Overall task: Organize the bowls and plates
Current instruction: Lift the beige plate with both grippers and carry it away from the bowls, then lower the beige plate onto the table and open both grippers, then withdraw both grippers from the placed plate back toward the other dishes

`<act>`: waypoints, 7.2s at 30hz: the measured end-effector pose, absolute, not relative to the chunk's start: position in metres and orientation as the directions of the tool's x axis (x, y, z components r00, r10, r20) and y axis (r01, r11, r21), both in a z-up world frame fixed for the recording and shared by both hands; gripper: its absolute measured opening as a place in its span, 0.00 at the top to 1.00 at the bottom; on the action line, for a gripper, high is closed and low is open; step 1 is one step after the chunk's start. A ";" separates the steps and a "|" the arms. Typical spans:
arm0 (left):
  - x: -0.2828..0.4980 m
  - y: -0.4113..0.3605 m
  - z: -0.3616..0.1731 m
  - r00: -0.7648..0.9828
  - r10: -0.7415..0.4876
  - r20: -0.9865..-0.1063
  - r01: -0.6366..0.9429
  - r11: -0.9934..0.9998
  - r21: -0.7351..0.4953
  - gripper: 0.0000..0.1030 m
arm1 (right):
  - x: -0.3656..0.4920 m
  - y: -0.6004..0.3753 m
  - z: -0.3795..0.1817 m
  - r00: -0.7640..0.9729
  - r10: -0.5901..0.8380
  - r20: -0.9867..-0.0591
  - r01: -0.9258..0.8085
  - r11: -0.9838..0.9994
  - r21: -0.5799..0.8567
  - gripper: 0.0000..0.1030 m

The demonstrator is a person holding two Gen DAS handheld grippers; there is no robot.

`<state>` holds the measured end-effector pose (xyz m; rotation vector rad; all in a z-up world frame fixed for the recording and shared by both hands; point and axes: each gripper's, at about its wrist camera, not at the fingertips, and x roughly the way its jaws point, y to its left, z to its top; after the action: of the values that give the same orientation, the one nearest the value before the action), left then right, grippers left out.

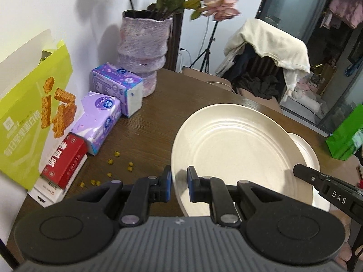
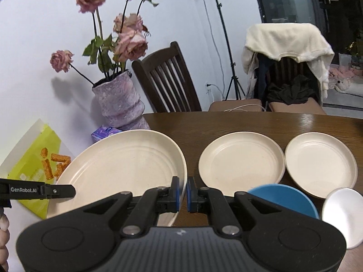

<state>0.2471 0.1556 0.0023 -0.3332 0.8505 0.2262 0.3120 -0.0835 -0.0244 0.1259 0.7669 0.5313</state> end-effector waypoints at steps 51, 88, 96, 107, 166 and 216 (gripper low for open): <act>0.166 -0.071 -0.059 0.565 -0.210 -0.798 0.114 0.978 -0.177 0.86 | 0.129 -0.320 -0.062 0.692 0.203 -0.693 -0.088 0.976 0.198 0.93; 0.190 -0.094 -0.153 0.443 -0.212 -0.871 0.155 0.975 -0.159 0.85 | 0.140 -0.336 -0.160 0.565 0.127 -0.815 -0.015 0.989 0.144 0.92; 0.191 -0.096 -0.157 0.445 -0.198 -0.873 0.154 0.978 -0.144 0.85 | 0.142 -0.335 -0.167 0.561 0.119 -0.819 -0.017 0.991 0.133 0.92; 0.195 -0.100 -0.164 0.431 -0.183 -0.884 0.148 0.980 -0.131 0.84 | 0.145 -0.336 -0.171 0.552 0.126 -0.824 -0.012 0.990 0.143 0.92; 0.174 -0.010 -0.014 0.660 -0.160 -0.734 0.085 0.987 -0.139 0.00 | 0.136 -0.284 -0.060 0.556 0.189 -0.809 -0.017 0.976 0.216 0.00; 0.333 0.092 0.010 0.650 -0.147 -0.746 0.120 0.989 -0.090 0.00 | 0.279 -0.175 -0.034 0.571 0.155 -0.806 0.026 0.978 0.206 0.00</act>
<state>0.3333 0.0922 0.0102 -0.0337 0.8506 -0.1512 0.2795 -0.1749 -0.0336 0.2040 0.9613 0.0765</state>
